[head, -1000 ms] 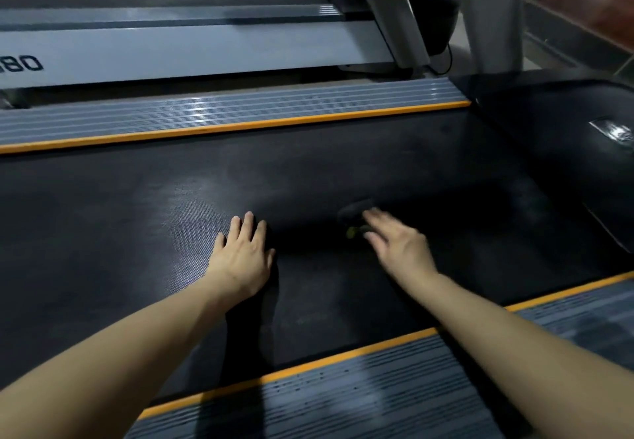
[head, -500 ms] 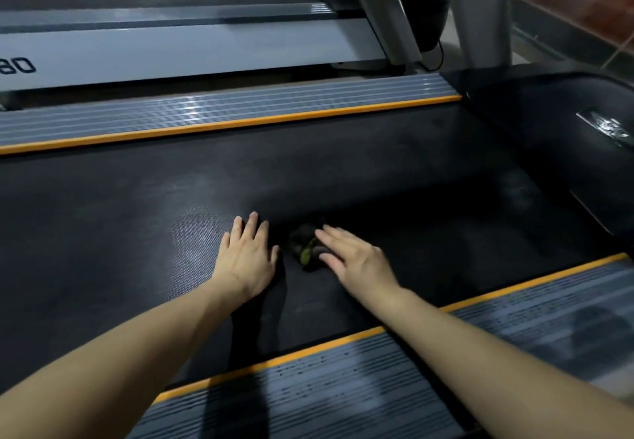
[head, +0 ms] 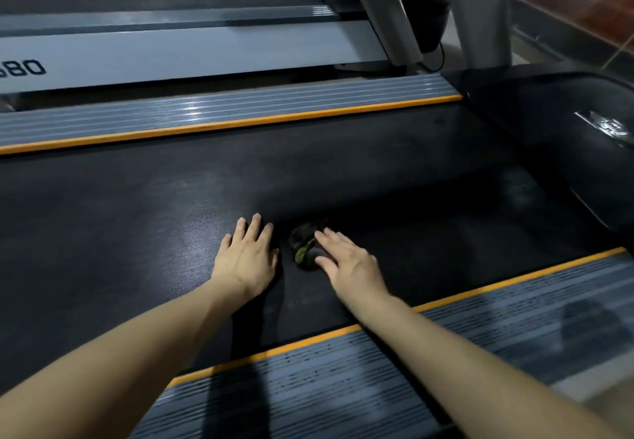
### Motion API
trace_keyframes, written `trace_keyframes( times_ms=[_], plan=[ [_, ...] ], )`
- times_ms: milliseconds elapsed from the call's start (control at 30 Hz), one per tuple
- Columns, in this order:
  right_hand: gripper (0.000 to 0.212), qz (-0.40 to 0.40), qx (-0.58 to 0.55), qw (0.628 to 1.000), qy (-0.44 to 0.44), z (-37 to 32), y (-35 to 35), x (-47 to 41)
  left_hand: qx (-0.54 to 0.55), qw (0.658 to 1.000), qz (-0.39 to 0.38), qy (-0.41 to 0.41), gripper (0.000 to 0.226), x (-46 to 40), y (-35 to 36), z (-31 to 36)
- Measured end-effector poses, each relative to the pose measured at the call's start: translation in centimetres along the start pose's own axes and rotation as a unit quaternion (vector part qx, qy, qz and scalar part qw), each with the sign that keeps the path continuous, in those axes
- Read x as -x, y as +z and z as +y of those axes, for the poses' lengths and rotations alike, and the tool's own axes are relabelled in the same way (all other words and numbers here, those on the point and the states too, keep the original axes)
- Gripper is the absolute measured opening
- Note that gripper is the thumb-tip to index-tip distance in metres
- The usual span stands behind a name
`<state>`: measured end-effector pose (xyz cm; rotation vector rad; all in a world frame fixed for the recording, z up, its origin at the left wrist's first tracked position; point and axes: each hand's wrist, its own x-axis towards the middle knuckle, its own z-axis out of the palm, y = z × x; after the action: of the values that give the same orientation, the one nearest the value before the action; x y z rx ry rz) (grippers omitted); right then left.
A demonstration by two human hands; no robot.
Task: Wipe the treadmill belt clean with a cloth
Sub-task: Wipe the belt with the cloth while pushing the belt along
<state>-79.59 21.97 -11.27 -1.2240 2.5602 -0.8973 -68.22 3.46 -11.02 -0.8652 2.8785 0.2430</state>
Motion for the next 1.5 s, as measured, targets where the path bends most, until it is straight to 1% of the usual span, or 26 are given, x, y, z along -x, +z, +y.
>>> trace_keyframes(
  times_ms=[67,100,133,200,267,300,333,400,500,567,633,667,733,800,833,900,933,1000,1100,1167,1233,1367,1400,1433,1500],
  plan=[
    [0.049,-0.038,0.021,0.999,-0.013,2.1,-2.6,-0.2,-0.003,1.000,0.003,0.003,0.059,-0.1,0.0,0.2],
    [0.048,-0.033,0.037,0.999,0.005,3.7,-4.1,-0.4,-0.001,1.000,0.004,0.002,0.059,-0.1,0.0,0.2],
    [0.046,-0.009,0.058,0.997,0.041,5.6,-5.8,-0.6,0.000,1.000,0.003,0.002,0.059,0.0,0.0,0.4],
    [0.043,0.037,0.101,0.983,0.149,8.4,-9.1,-0.8,-0.003,1.000,0.004,0.005,0.060,0.3,0.0,0.5],
    [0.043,0.069,0.107,0.963,0.238,9.1,-10.1,-0.9,0.002,1.000,0.003,0.006,0.060,0.7,0.1,0.5],
    [0.044,0.080,0.107,0.957,0.257,8.4,-9.5,-0.9,0.005,1.000,0.003,0.007,0.060,0.8,0.2,0.5],
    [0.044,0.090,0.105,0.957,0.256,7.0,-8.4,-0.7,0.004,1.000,0.002,0.010,0.060,1.0,0.3,0.5],
    [0.046,0.085,0.085,0.972,0.202,3.3,-4.7,0.1,0.000,1.000,-0.004,0.016,0.060,1.0,0.5,0.1],
    [0.050,-0.006,0.051,0.996,0.078,-2.4,-0.1,2.0,-0.010,1.000,-0.008,0.010,0.060,1.2,0.4,-0.2],
    [0.051,-0.049,0.024,0.998,0.033,-3.3,0.4,2.4,-0.004,1.000,-0.009,-0.007,0.060,1.4,0.3,0.2],
    [0.050,-0.055,0.025,0.998,0.011,-1.9,-0.8,2.3,0.023,0.999,-0.005,-0.027,0.058,1.8,0.4,0.8],
    [0.049,-0.050,0.046,0.998,0.008,-0.7,-1.6,2.2,0.033,0.999,-0.002,-0.026,0.057,1.9,0.5,1.2],
    [0.048,-0.009,0.072,0.997,0.037,2.3,-3.8,1.8,0.040,0.999,-0.002,-0.006,0.056,2.3,0.6,2.0],
    [0.045,0.046,0.085,0.990,0.103,5.2,-6.4,1.0,0.049,0.999,-0.003,0.001,0.055,2.7,0.7,2.6],
    [0.043,0.071,0.084,0.982,0.151,6.5,-7.8,0.6,0.053,0.999,-0.004,0.003,0.056,3.0,0.7,2.9],
    [0.043,0.099,0.057,0.963,0.245,8.1,-9.9,0.0,0.046,0.999,-0.006,0.015,0.056,4.0,0.9,3.3],
    [0.044,0.106,0.042,0.958,0.263,8.4,-10.4,0.0,0.038,0.999,-0.011,0.024,0.056,4.6,1.0,3.5],
    [0.044,0.108,0.026,0.964,0.244,7.9,-10.2,0.6,0.028,0.999,-0.021,0.041,0.056,5.7,1.3,3.8],
    [0.045,0.108,0.015,0.979,0.170,6.1,-8.3,2.1,0.020,0.998,-0.025,0.049,0.057,6.2,1.1,3.6],
    [0.048,0.094,0.040,0.989,0.109,4.9,-6.2,2.5,0.021,0.999,-0.022,0.041,0.055,5.9,0.8,3.2],
    [0.049,0.084,0.062,0.991,0.078,4.5,-4.8,2.4,0.025,0.999,-0.019,0.033,0.054,5.4,0.5,2.8],
    [0.046,0.072,0.144,0.987,0.019,6.2,-5.7,1.5,0.040,0.999,-0.007,0.019,0.056,3.8,-0.4,2.6],
    [0.044,0.079,0.148,0.986,0.020,6.8,-6.5,1.1,0.042,0.999,-0.004,0.016,0.056,3.5,-0.5,2.7],
    [0.042,0.087,0.134,0.986,0.038,7.3,-7.6,0.6,0.045,0.999,-0.005,0.014,0.056,3.3,-0.6,2.8],
    [0.040,0.134,0.105,0.981,0.090,8.5,-10.1,-0.6,0.049,0.999,-0.011,0.012,0.057,3.1,-0.6,2.9]
  ],
)
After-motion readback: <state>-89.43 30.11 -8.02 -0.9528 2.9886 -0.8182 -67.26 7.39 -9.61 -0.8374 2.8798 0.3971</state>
